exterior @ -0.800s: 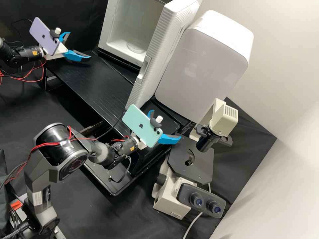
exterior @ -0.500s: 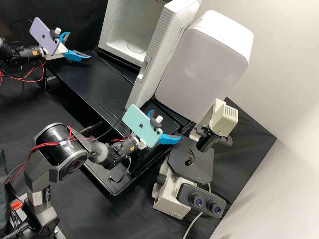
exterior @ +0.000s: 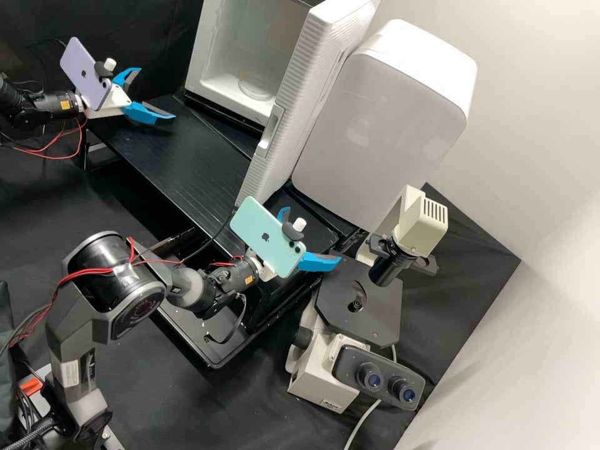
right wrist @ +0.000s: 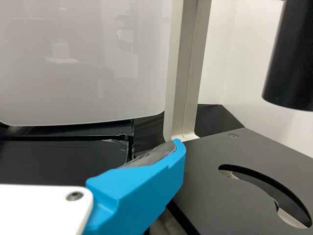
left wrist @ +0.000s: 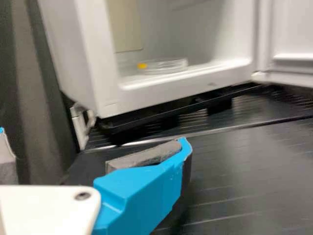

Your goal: Take the petri dish out of the incubator

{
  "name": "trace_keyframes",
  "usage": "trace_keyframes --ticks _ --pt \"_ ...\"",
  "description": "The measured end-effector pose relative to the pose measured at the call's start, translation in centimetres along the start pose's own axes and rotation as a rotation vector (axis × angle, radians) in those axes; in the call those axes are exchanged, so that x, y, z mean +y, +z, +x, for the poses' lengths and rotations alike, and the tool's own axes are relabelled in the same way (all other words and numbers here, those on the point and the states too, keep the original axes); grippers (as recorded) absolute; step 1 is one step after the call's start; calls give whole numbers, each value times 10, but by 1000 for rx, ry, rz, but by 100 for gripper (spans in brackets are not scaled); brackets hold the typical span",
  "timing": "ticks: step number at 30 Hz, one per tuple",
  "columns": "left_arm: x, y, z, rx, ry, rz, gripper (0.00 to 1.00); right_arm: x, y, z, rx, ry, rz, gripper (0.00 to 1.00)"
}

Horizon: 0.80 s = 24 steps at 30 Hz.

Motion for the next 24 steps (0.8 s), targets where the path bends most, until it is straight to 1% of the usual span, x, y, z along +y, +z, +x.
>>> trace_keyframes --ticks 2,3,6,12,14,16,19,21,24 --pt "1 9 -3 -44 11 8 100 0 0 0 0 0 0 100" --pt "2 15 -5 -76 16 18 100 0 0 0 0 0 0 100" --pt "3 27 -7 -135 27 26 100 0 0 0 0 0 0 100" --pt "1 49 -10 -218 20 32 100 0 0 0 0 0 0 100" --pt "-1 57 -11 -262 13 48 100 0 0 0 0 0 0 100" --pt "0 65 -11 -313 14 75 100 0 0 0 0 0 0 100" --pt "6 73 -6 -363 32 98 100 0 0 0 0 0 0 100" --pt "11 76 0 -378 47 97 100 0 0 0 0 0 0 100" --pt "17 80 11 -388 43 80 100 0 0 0 0 0 0 100"
